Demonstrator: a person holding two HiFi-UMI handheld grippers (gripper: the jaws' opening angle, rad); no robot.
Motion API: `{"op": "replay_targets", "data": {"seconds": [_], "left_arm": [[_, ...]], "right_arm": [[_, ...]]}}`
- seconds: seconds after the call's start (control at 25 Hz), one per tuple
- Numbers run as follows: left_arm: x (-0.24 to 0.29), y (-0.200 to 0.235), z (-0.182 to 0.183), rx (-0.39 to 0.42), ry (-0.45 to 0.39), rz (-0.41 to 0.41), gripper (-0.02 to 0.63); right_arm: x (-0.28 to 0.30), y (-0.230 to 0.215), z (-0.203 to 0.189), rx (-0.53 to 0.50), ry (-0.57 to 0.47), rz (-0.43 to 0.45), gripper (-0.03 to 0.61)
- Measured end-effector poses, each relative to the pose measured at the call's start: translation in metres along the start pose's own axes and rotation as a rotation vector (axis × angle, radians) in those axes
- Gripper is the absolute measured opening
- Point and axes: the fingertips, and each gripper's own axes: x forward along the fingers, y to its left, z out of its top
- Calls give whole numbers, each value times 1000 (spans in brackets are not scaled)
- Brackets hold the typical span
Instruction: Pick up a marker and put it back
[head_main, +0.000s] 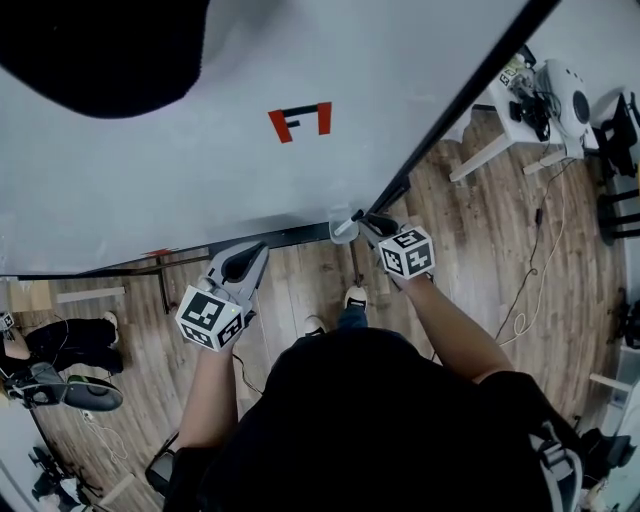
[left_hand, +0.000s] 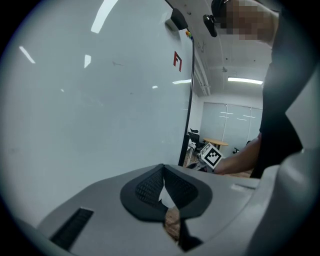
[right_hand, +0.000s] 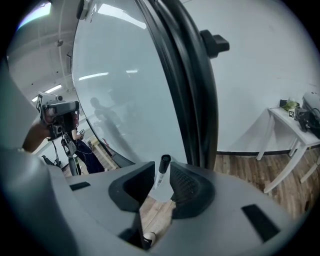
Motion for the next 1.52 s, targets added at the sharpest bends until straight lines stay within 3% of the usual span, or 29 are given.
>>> {"op": "replay_targets", "data": {"seconds": [0.72,1.52], "left_arm": [[10,10,-11,-7,37,-11,12],[3,12,-13,-12,39,-11,12]], "right_arm": [[26,-4,-4,57,19,27,89],[27,0,4,18,12,16,61]]}}
